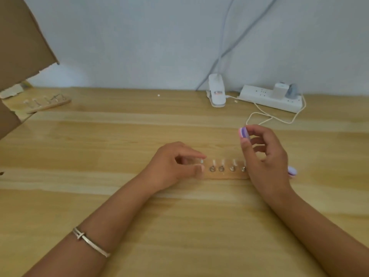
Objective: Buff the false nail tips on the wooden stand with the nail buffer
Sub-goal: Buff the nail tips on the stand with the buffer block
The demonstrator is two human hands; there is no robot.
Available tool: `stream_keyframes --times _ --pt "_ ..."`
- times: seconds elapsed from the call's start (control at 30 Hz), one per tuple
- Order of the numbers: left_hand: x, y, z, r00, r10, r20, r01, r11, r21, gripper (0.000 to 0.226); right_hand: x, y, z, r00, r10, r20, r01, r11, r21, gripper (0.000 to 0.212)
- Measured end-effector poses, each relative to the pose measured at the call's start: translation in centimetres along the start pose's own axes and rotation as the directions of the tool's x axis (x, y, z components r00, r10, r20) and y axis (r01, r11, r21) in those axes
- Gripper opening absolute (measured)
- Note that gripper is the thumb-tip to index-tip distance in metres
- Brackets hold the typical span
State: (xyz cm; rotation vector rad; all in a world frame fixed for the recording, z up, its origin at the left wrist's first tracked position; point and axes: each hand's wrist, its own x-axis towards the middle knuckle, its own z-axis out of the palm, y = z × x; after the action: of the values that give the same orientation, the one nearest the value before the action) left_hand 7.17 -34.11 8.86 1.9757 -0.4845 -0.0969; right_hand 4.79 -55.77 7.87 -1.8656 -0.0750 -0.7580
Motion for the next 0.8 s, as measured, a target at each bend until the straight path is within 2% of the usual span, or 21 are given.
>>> stream_keyframes --times 0.1,0.3,0.4,0.47,0.53,0.63,0.8 --pt "0.0 -0.2 0.7 0.996 0.008 -0.087 -0.014 0.997 -0.07 0.024 0.0 -0.1 0.2 0.999 -0.045 -0.004 0.045 0.999 -0.017 0.017" --pt "0.2 -0.3 1.3 0.994 0.018 -0.103 -0.023 0.999 -0.044 0.015 -0.1 0.2 0.1 0.996 -0.08 0.038 0.082 0.995 -0.063 0.02" --pt "-0.2 -0.1 1.4 0.986 0.12 -0.116 -0.106 0.987 0.123 0.011 -0.1 0.3 0.1 0.992 -0.115 0.056 0.119 0.989 -0.086 0.02" --pt "-0.6 0.1 1.4 0.956 0.272 -0.106 -0.222 0.913 0.342 0.01 -0.3 0.2 0.0 0.987 -0.149 0.066 0.155 0.983 -0.099 0.02" --pt "-1.0 0.3 1.6 0.903 0.421 -0.088 -0.342 0.826 0.448 0.01 -0.4 -0.1 -0.2 0.972 -0.217 0.094 0.228 0.966 -0.124 0.022" --pt "-1.8 0.7 1.7 0.877 0.461 -0.132 -0.386 0.843 0.375 0.009 -1.1 -0.6 -0.9 0.917 -0.366 0.161 0.388 0.911 -0.138 0.024" --pt "-3.0 1.3 2.0 0.934 0.347 -0.088 -0.331 0.931 0.154 0.018 -4.2 -1.4 -1.9 0.826 -0.452 0.337 0.507 0.857 -0.094 0.025"
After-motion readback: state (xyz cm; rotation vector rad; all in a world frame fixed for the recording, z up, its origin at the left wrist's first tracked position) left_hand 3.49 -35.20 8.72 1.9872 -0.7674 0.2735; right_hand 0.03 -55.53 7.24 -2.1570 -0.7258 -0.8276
